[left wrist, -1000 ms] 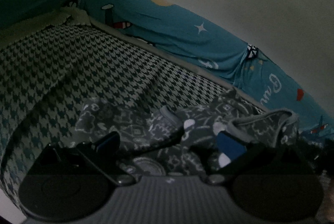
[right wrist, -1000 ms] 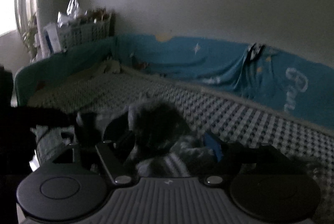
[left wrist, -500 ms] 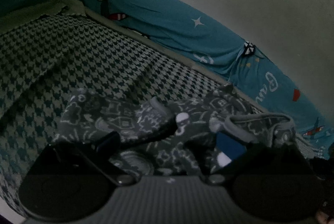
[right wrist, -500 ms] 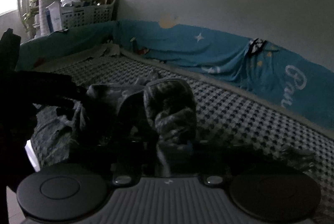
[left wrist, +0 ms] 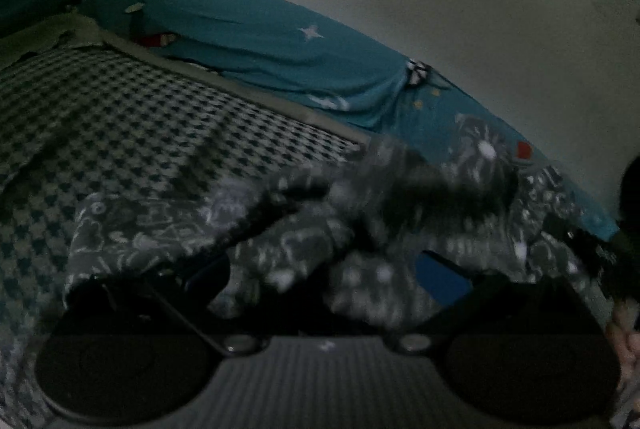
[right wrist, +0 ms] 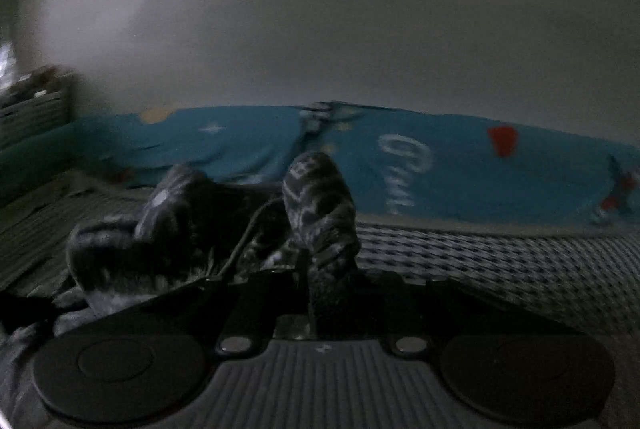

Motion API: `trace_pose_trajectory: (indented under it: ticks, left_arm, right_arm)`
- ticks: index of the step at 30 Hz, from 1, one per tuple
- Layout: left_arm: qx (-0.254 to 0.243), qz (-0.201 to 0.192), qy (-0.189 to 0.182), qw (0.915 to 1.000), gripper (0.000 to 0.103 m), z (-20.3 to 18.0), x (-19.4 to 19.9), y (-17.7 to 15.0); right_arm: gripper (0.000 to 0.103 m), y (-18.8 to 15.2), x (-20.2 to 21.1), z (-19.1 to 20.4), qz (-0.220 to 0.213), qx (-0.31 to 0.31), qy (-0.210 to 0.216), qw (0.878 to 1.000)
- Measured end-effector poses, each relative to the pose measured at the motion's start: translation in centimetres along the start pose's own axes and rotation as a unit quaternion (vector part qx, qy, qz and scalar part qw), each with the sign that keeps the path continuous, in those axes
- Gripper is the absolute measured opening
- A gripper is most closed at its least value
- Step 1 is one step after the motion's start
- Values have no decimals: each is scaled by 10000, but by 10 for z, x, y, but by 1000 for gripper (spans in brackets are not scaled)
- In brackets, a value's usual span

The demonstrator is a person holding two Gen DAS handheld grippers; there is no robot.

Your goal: Fold clothes

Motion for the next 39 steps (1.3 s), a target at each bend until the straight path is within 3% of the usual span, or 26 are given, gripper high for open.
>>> trace_pose_trajectory:
  ticks: [4, 14, 21, 27, 31, 39]
  left_arm:
    - [-127, 14, -8, 9999, 103, -9, -4, -6]
    - [-45, 108, 17, 9999, 103, -15, -16, -11]
    - [-41, 13, -16, 10000, 103, -17, -19, -1]
    - [-358, -261, -132, 9989, 103, -30, -21, 21]
    - [-721, -261, -285, 9967, 103, -43, -34, 37]
    - [-1554, 47, -1089, 9818, 103, -72, -67, 66]
  right_arm:
    - [15, -5, -6, -9, 177, -109, -324, 9993]
    - [15, -17, -17, -18, 664, -368, -298, 9967]
    - [15, -19, -16, -18, 700, -414, -216, 9965]
    - [15, -19, -14, -16, 685, -405, -194, 9966]
    - [16, -19, -14, -16, 674, -370, -183, 9969]
    - [16, -19, -14, -15, 653, -365, -136, 9971]
Point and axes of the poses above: each gripper's, at about its wrist camera, not at the fingertips, and x roughly against the way its jaws point, z to its left, y to its top, the point moved 3 cm from there along -x, roughly the way its jaws point, and after that the axes turned 11 degrees about y, right-handed, at the moved point
